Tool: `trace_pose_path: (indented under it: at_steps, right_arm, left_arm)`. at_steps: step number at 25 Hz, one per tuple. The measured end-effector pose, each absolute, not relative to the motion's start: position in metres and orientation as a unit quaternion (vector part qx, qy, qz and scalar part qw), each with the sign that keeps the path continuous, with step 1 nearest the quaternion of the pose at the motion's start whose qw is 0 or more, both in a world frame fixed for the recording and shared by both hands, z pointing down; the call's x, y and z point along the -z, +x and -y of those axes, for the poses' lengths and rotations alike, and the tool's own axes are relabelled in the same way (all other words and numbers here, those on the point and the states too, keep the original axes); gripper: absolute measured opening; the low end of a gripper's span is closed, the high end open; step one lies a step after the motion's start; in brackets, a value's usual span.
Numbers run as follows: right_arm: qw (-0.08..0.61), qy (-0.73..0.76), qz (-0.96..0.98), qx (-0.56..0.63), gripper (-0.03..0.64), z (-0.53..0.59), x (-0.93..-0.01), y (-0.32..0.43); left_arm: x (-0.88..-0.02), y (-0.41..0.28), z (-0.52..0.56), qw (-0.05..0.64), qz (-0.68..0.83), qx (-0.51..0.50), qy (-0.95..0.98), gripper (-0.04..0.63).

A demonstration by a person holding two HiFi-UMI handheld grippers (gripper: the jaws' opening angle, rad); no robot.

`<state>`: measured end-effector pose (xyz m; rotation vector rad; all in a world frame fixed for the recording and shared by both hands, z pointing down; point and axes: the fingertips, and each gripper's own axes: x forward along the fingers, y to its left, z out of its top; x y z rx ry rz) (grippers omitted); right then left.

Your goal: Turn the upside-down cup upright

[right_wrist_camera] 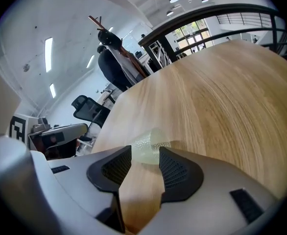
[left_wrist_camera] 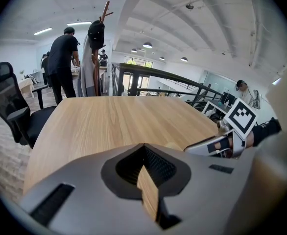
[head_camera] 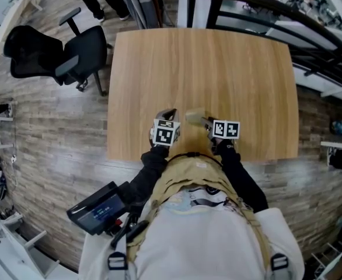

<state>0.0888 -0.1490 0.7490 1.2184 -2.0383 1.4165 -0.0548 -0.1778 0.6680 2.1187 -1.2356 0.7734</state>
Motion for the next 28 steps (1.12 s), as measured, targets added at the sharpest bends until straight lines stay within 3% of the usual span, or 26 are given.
trace_pose_path:
  at_steps: [7, 9, 11, 19, 28]
  right_arm:
    - [0.142, 0.506, 0.772, -0.358, 0.159, 0.188, -0.664, 0.116]
    - [0.133, 0.517, 0.795, -0.289, 0.058, 0.201, -0.623, 0.117]
    - [0.124, 0.525, 0.814, -0.216, 0.024, 0.212, -0.576, 0.114]
    - [0.087, 0.524, 0.847, -0.029, 0.021, 0.218, -0.431, 0.079]
    - [0.035, 0.506, 0.862, 0.010, 0.021, 0.206, -0.364, 0.064]
  left_arm:
    - [-0.634, -0.064, 0.193, 0.252, 0.489, -0.254, 0.795, 0.000]
    - [-0.609, -0.068, 0.204, 0.232, 0.502, -0.234, 0.800, 0.000]
    - [-0.580, -0.070, 0.214, 0.212, 0.512, -0.209, 0.806, 0.000]
    - [-0.458, -0.067, 0.231, 0.120, 0.535, -0.101, 0.830, 0.000]
    - [-0.377, -0.068, 0.214, 0.059, 0.529, -0.031, 0.846, 0.000]
